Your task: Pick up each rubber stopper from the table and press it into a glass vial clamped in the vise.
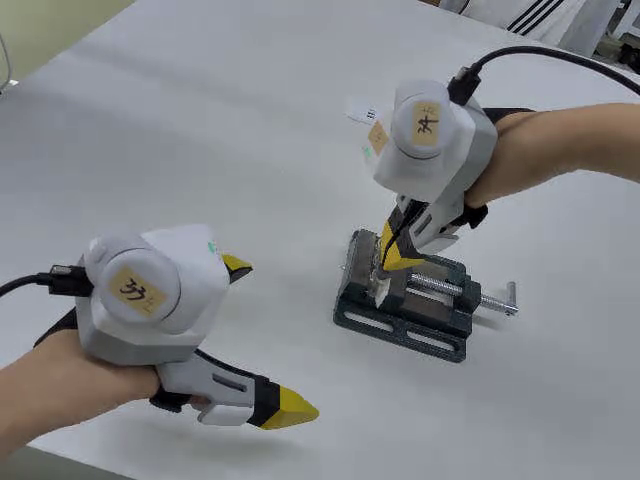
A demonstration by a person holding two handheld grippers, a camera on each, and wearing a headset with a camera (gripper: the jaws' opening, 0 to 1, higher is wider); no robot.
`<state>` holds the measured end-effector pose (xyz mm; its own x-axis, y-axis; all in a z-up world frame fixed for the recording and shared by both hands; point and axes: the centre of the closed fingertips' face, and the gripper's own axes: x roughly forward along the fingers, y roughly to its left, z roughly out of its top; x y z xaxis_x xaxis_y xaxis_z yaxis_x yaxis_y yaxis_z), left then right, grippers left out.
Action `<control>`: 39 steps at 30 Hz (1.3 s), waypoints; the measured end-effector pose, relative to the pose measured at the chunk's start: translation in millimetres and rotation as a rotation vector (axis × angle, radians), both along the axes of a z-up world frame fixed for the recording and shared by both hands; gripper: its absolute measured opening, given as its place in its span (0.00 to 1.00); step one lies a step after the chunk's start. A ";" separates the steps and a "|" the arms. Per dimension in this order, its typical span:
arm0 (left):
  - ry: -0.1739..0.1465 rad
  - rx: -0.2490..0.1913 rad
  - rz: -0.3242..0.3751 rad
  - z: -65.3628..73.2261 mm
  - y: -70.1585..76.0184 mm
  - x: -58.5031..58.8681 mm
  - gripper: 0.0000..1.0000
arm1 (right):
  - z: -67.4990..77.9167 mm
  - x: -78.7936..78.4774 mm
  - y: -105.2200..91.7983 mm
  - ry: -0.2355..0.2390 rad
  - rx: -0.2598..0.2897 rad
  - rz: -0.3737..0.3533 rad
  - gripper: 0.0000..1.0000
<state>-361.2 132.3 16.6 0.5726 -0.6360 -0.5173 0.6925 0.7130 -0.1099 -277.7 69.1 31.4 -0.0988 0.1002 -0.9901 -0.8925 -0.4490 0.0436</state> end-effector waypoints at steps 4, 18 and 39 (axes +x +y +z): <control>0.001 0.000 -0.005 0.0 -1.1 0.0 0.98 | -0.6 -0.4 0.1 -0.001 0.014 -0.015 0.00; 0.002 -0.002 -0.007 0.1 -4.1 2.2 0.97 | -1.7 -1.1 -0.1 -0.020 0.030 -0.105 0.00; -0.002 0.002 0.006 1.5 2.7 2.1 0.97 | -0.2 -2.0 0.3 -0.033 0.061 -0.059 0.00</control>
<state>-359.1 135.0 18.0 0.5776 -0.6311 -0.5177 0.6883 0.7175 -0.1068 -279.7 69.4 31.2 -0.0585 0.1648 -0.9846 -0.9179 -0.3966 -0.0119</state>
